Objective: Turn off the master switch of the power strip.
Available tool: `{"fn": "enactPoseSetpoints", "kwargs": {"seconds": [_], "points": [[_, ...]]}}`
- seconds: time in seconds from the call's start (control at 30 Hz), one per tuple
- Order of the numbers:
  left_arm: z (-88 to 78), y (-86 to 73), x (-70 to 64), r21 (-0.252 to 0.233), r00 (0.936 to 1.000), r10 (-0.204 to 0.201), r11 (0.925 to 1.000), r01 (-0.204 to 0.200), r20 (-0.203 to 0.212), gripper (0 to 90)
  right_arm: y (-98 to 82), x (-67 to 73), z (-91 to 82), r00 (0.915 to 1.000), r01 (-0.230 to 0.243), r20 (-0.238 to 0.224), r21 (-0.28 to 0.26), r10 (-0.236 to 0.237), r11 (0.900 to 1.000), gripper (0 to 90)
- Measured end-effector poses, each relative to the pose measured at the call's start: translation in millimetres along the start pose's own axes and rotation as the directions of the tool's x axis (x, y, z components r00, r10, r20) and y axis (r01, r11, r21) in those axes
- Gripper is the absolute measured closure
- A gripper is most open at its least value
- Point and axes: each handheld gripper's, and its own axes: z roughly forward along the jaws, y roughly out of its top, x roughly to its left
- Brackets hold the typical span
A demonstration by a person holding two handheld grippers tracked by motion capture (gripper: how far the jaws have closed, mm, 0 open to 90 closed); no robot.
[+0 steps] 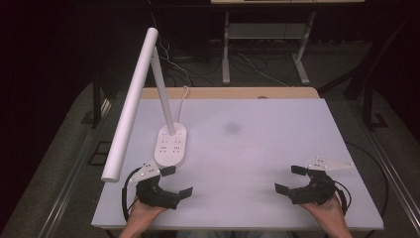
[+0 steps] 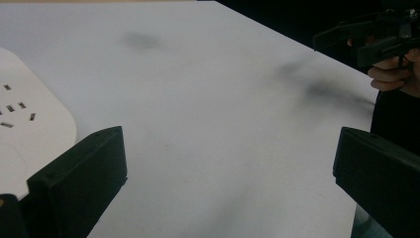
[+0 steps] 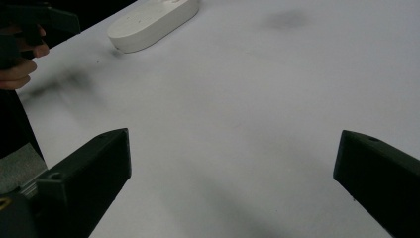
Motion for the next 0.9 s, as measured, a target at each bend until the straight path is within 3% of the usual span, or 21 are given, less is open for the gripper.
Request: {"fn": "enactPoseSetpoints", "kwargs": {"seconds": [0.9], "points": [[2.8,3.2,-5.8,0.045,0.9996,0.028,0.9986,-0.028,-0.004,0.0,-3.4,1.0,-7.4,0.9999,-0.003,-0.014,0.023,0.003,1.000,0.7]]}}
